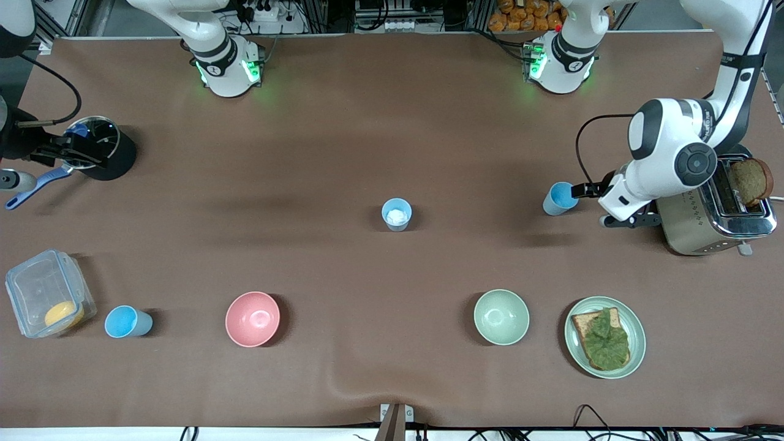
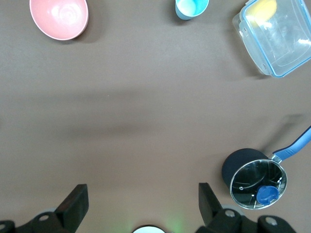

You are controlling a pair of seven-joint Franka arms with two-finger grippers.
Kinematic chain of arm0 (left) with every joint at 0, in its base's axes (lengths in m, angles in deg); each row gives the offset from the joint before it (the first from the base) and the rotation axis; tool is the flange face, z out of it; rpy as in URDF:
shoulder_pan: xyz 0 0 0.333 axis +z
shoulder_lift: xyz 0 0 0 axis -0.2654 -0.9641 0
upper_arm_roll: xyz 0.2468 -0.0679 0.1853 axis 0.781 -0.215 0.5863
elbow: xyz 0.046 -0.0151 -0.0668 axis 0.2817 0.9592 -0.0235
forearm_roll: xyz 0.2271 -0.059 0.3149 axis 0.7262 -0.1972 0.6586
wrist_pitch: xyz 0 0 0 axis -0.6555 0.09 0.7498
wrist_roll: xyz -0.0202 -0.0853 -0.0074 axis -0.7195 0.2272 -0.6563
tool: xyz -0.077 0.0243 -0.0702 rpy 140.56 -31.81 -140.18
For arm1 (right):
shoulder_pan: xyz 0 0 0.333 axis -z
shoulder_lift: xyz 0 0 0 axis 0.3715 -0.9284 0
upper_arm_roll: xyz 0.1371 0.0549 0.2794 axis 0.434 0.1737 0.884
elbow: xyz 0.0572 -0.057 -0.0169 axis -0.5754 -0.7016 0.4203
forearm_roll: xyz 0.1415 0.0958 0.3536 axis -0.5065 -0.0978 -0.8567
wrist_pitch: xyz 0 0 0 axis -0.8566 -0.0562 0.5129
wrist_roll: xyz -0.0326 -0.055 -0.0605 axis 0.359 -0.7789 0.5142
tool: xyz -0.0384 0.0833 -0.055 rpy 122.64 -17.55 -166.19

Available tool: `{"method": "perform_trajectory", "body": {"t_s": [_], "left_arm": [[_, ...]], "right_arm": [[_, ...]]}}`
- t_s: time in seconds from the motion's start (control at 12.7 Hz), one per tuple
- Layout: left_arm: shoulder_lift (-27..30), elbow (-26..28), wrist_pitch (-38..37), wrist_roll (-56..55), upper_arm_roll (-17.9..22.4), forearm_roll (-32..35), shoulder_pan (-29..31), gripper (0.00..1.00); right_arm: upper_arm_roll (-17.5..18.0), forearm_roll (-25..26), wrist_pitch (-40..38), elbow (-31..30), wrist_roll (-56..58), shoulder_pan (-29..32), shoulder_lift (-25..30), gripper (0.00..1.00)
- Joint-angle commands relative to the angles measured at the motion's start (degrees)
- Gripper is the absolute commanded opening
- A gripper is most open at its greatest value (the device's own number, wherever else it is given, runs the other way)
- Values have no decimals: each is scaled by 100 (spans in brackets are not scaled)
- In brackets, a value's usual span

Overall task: Stack blue cups with both arms
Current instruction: 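Reach the left gripper to the blue cup near the toaster and grasp it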

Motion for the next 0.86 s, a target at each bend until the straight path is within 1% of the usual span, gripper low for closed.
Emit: {"method": "perform_trajectory", "body": {"t_s": [0.0, 0.24, 0.55, 0.63, 0.71, 0.79], "left_arm": [[205, 563, 622, 80, -38, 37, 8, 100], [143, 644, 790, 80, -47, 37, -27, 100], [-137, 670, 1010, 89, -38, 37, 26, 100], [-164, 679, 1036, 89, -38, 37, 26, 81], [-190, 679, 1045, 89, -38, 37, 17, 46], [-199, 670, 1045, 98, -38, 37, -18, 18]], "right_arm": [[114, 104, -12, -57, 12, 163, 113, 100], [114, 104, -29, 31, -49, 127, 78, 100], [114, 104, -64, 22, -49, 136, 77, 100], [114, 104, -73, 22, -49, 136, 77, 100], [114, 104, -73, 22, -49, 136, 77, 100], [114, 104, -73, 22, -49, 136, 77, 100]]}}
